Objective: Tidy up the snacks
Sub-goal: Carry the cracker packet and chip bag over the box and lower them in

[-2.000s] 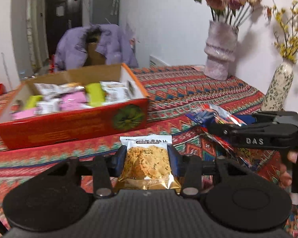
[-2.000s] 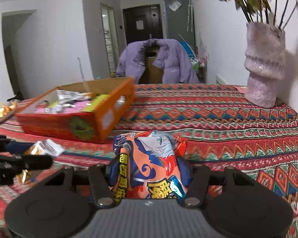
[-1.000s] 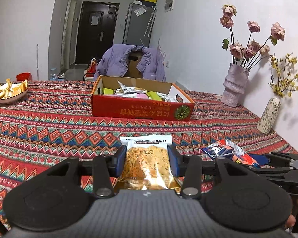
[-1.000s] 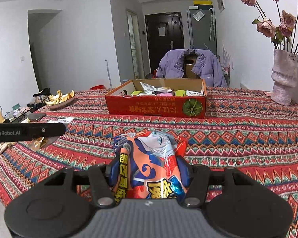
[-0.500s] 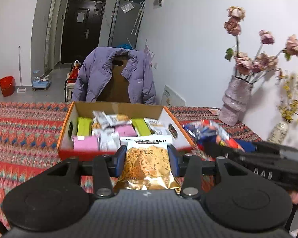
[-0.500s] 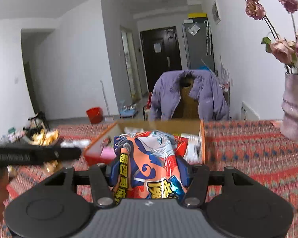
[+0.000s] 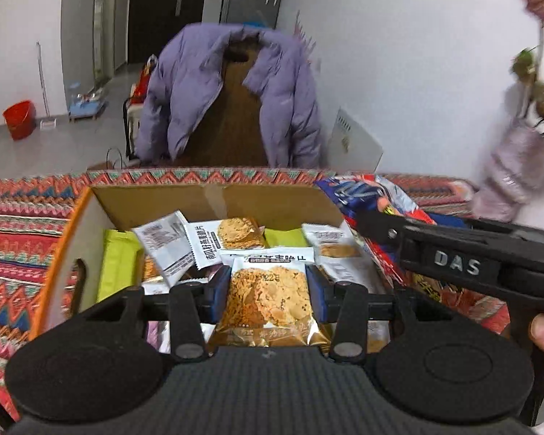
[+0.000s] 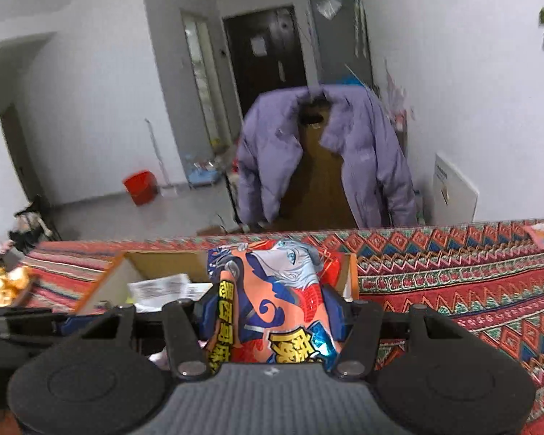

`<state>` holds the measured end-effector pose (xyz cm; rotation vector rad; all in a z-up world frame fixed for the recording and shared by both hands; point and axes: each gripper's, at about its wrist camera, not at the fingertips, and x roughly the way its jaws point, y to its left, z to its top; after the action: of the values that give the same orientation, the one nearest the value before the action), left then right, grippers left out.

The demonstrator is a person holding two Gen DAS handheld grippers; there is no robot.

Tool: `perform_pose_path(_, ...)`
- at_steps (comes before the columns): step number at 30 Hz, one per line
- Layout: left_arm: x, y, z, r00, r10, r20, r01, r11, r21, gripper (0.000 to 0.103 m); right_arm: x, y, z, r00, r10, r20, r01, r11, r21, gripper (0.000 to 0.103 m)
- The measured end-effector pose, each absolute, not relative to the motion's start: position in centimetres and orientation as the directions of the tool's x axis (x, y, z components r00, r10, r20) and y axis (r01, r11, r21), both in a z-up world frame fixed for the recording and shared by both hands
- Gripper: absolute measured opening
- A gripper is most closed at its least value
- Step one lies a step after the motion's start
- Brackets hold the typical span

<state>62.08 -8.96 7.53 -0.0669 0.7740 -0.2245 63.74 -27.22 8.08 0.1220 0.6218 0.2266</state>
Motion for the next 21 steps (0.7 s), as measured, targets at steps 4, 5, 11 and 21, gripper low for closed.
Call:
perform_pose_path(4, 64.9, -10.1, 4.8, 0.643, -0.227, -0.731, 0.161, 0.974, -0.162, 0.045, 66.8, -26.1, 6.1, 0.771, 0.212, -0.601, -0.158, 0.977, 0.142, 0.056)
perform_pose_path(5, 65.4, -10.3, 4.2, 0.636, -0.224, -0.739, 0.159, 0.974, -0.158, 0.045, 67.3, -25.8, 5.7, 0.763, 0.21, -0.611, -0.162, 0.978, 0.133, 0.057)
perform_pose_path(11, 66.2, -10.6, 2.4, 0.61, -0.244, -0.754, 0.186, 0.969, -0.163, 0.061, 69.2, -24.1, 3.8, 0.728, 0.175, -0.663, -0.168, 0.983, 0.075, 0.063)
perform_pose_path(21, 64.8, -8.9, 4.6, 0.653, -0.208, -0.728, 0.195, 0.975, -0.104, 0.069, 67.9, -24.2, 5.5, 0.733, 0.162, -0.66, -0.166, 0.984, 0.057, 0.074)
